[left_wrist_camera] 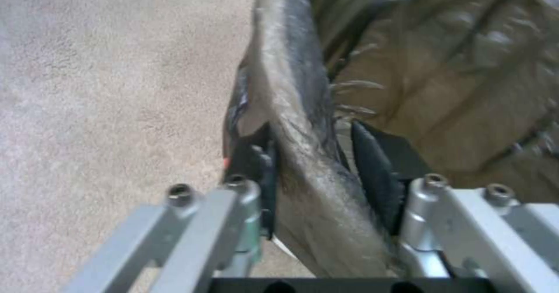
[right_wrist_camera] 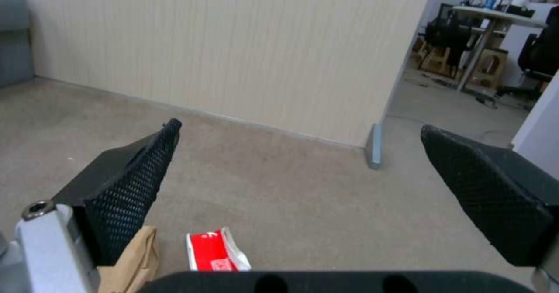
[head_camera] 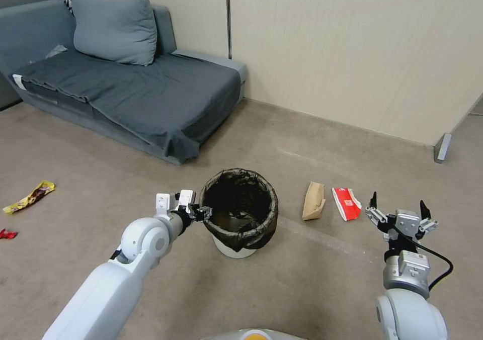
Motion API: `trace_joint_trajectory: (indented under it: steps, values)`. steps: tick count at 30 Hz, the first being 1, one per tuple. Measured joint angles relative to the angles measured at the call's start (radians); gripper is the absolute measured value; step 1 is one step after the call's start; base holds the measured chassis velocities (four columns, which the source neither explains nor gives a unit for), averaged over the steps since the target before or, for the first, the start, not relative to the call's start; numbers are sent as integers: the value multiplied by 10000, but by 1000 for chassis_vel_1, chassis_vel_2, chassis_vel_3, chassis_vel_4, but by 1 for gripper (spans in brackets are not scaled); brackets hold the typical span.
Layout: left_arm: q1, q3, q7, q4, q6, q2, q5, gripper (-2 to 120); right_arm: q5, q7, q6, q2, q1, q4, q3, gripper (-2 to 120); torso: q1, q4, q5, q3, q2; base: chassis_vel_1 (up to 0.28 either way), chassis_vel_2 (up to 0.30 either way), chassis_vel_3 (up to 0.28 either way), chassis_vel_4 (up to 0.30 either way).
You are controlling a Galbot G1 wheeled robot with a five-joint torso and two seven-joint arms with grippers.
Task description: Pick up the trash bin, then pick up the garbage from the floor and place it into the trash bin.
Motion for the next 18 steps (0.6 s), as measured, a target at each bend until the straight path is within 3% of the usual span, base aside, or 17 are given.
trace_joint_trajectory:
  steps: [7,18]
  values:
    - [-63,30,-104,14,1,10,-45,7,3,30,1,41,2,-3,-6,100,0,-3,-2,0,1,0,0,0,0]
    - [27,-93,-154,18,-1,21,-4,7,-13,32,6,36,10,-50,-27,100,0,-1,0,0,0,0,0,0,0]
